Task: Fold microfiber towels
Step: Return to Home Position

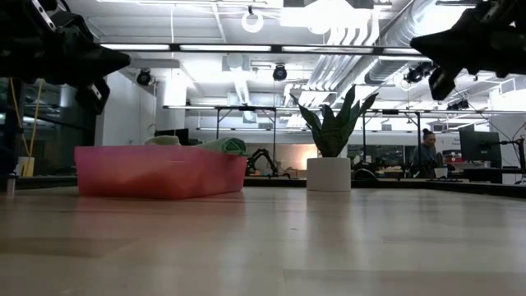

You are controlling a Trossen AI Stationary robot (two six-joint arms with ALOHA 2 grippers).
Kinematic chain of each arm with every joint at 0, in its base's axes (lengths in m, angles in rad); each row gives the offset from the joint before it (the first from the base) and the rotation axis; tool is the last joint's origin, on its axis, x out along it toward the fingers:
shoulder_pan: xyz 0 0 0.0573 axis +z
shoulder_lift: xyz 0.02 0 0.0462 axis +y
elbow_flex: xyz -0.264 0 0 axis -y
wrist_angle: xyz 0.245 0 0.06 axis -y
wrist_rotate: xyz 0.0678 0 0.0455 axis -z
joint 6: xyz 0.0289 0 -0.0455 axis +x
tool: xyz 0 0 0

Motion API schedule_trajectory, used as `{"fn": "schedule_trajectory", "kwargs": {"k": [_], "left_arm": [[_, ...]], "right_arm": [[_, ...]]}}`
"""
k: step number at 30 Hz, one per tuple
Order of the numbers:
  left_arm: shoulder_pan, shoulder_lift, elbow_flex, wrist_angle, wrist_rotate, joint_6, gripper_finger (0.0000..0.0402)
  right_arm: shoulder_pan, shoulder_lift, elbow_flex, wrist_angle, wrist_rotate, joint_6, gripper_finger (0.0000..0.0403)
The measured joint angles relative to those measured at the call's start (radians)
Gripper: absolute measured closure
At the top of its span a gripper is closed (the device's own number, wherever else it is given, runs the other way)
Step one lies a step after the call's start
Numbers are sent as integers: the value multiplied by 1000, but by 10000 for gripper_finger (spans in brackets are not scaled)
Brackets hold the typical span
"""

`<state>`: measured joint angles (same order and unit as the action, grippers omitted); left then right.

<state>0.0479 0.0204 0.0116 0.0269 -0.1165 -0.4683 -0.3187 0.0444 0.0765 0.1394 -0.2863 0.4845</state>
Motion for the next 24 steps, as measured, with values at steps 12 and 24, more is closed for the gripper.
{"fn": "schedule_trajectory", "kwargs": {"k": [12, 24], "left_arm": [[0, 3, 0, 0, 0, 0, 401], [0, 3, 0, 0, 0, 0, 401]], "right_arm": [[125, -41, -66, -53, 102, 3, 403], [188, -41, -67, -92, 180, -66, 403]]}}
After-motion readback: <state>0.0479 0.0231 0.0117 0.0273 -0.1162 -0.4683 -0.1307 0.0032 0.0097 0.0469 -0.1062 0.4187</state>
